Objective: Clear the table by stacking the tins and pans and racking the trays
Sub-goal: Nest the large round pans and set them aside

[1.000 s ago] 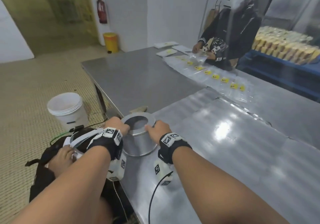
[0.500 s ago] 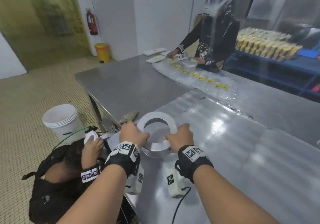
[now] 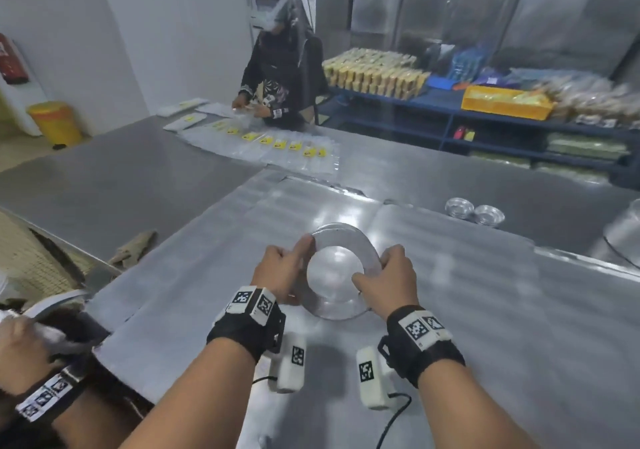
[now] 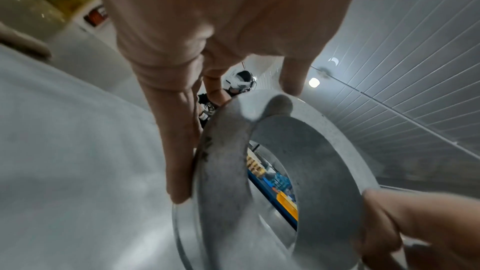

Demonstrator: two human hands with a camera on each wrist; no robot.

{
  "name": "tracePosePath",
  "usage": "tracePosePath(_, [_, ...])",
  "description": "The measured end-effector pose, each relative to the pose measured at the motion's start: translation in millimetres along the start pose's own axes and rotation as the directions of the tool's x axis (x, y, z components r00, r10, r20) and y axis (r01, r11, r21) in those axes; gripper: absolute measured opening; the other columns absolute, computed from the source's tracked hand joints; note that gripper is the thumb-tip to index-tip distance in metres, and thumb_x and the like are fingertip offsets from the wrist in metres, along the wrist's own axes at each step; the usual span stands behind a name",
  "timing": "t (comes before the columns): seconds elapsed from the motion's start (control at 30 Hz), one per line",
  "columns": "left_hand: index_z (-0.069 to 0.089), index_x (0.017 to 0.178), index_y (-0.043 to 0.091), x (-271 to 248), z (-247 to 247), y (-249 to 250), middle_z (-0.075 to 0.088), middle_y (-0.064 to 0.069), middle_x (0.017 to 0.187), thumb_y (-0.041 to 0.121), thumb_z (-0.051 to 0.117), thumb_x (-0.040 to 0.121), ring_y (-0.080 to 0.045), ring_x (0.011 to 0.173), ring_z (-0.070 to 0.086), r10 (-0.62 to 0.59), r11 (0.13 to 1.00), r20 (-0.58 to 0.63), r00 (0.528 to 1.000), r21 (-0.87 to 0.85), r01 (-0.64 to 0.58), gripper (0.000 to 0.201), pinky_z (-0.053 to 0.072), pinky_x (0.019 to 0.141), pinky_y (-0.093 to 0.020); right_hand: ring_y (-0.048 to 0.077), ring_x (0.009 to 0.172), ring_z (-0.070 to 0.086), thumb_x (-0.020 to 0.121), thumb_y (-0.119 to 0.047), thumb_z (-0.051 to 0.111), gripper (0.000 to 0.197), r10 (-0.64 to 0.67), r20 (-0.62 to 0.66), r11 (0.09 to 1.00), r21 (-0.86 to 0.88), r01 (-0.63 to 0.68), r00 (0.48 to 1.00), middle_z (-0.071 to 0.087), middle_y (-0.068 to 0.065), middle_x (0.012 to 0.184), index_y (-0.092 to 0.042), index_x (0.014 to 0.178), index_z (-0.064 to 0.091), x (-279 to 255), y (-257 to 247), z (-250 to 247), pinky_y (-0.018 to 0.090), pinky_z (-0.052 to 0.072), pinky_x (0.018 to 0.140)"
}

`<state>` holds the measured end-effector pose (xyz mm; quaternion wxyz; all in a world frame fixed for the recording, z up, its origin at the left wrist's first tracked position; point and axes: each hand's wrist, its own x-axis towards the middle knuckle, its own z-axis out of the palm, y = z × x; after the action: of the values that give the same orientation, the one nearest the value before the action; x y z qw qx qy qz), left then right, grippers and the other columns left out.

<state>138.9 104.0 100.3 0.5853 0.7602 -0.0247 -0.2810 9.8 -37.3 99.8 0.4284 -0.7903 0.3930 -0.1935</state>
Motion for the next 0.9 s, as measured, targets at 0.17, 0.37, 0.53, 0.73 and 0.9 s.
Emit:
tracePosePath(0.17, [0.065,0.099,0.012,-17,63,3,0.064,-0.020,0.111,0.068,0.055,0.078,-0.044,0.095,0.067,-0.066,0.997,0.195,0.979,-0.025,0.073,0.060,0.057,0.065,-0.066,0.002,0.074,0.044,0.072,-0.012,0.073,0.039,-0.021,-0.119,1.000,0.016,0.023,0.993,0.041,-0.003,0.097,-0.016,0.092,0.040,-25,42,-64,0.015,0.030,0.057])
tracePosePath(0.37, [0.067,0.113,0.016,-48,119,-5,0.069,-0.011,0.108,0.054,0.045,0.099,-0.031,0.091,0.069,-0.010,0.999,0.364,0.931,-0.045,0.028,0.047,0.060,0.072,-0.043,0.016,0.089,0.057,0.066,-0.020,0.070,0.038,0.026,-0.122,0.982,0.187,-0.003,0.992,0.054,-0.001,0.102,-0.026,0.091,0.043,-41,84,-117,0.029,0.049,0.073])
tracePosePath(0.53, [0.052,0.139,0.018,-62,145,-17,0.066,-0.001,0.117,0.034,0.051,0.102,-0.002,0.075,0.067,0.161,0.986,0.453,0.877,-0.117,-0.120,0.040,0.052,0.063,-0.019,0.018,0.096,0.063,0.072,-0.024,0.061,0.037,0.198,-0.050,0.748,0.653,-0.117,0.979,0.066,-0.006,0.110,-0.027,0.109,0.060,-55,108,-147,0.031,0.049,0.077])
tracePosePath(0.73, [0.070,0.121,0.028,-70,163,-27,0.072,0.007,0.114,0.058,0.047,0.096,-0.019,0.103,0.063,0.198,0.979,0.504,0.841,-0.068,-0.190,0.046,0.050,0.080,-0.033,0.016,0.084,0.072,0.096,-0.025,0.059,0.018,0.350,-0.111,0.640,0.754,-0.150,0.930,0.075,-0.002,0.090,-0.013,0.093,0.073,-65,127,-163,0.028,0.055,0.073])
tracePosePath(0.9, [0.073,0.112,0.027,-75,172,-38,0.075,0.003,0.110,0.031,0.052,0.102,-0.020,0.107,0.068,0.171,0.984,0.507,0.845,-0.040,-0.175,0.023,0.053,0.088,-0.034,0.025,0.077,0.070,0.082,-0.017,0.076,0.010,0.429,-0.161,0.737,0.631,-0.241,0.889,0.075,0.017,0.088,-0.012,0.074,0.079,-68,147,-160,0.044,0.060,0.078])
